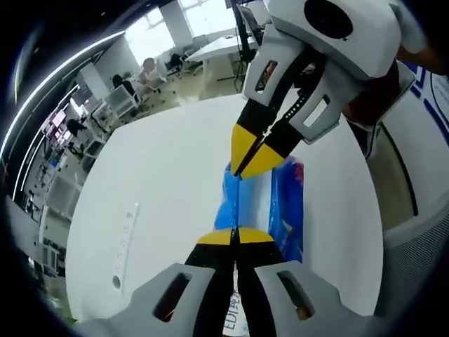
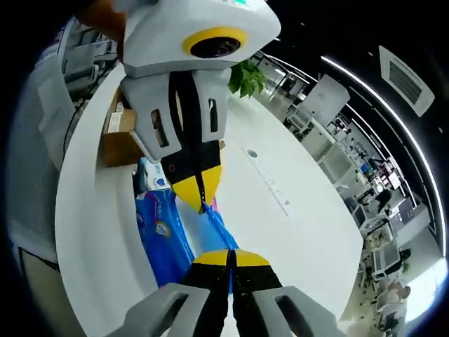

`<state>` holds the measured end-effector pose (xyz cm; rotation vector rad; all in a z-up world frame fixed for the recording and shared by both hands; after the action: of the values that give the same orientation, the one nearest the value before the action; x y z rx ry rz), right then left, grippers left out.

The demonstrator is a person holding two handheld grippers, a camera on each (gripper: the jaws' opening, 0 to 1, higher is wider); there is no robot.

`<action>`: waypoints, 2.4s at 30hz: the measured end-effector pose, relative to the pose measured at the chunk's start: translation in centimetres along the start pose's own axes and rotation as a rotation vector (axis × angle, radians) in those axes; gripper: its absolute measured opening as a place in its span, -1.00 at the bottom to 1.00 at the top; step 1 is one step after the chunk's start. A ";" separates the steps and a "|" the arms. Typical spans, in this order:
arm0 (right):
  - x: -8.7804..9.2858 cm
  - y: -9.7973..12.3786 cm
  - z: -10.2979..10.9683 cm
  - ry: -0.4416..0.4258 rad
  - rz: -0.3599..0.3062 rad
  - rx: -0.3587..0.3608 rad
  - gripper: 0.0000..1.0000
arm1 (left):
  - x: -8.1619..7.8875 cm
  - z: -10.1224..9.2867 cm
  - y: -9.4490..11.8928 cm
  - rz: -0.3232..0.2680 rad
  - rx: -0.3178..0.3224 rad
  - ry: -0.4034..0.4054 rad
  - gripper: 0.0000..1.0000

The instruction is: Operate the shoe box by opening the lid, removing the specified soft item, and placing it in the target area until the item is outside and the box remains undamaged.

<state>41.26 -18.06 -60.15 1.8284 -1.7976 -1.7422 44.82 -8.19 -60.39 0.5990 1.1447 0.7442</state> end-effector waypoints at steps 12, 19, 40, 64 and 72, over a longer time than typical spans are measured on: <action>2.9 -1.6 -0.2 -0.024 0.020 -0.005 -1.00 | 0.4 -0.4 -3.3 0.002 0.045 0.013 -1.00; 4.2 -3.1 0.0 -0.006 0.050 -0.027 -1.00 | 1.4 -1.0 -5.3 0.006 0.066 0.042 -1.00; 6.2 -5.8 0.3 -0.038 0.073 -0.053 -1.00 | 3.2 -1.1 -8.1 0.014 0.089 0.072 -1.00; 6.3 -6.1 0.2 -0.056 0.088 -0.042 -1.00 | 3.3 -1.3 -8.4 0.014 0.098 0.086 -1.00; 6.3 -6.0 0.4 -0.067 0.087 -0.040 -1.00 | 3.3 -1.2 -8.3 0.011 0.092 0.064 -1.00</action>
<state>42.98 -20.32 -68.39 1.6699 -1.8218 -1.8147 46.17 -10.70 -68.92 0.6635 1.2404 0.7274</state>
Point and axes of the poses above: the point that each gripper's makers call its tool centre point, and the gripper's own axes: y roughly backward along the fingers, z roughly to its left, x roughly out of its underside, the point moved 7 cm from there along y, roughly backward along the fingers, and after that the axes turned 6 degrees about -y, right-handed, at the moved point
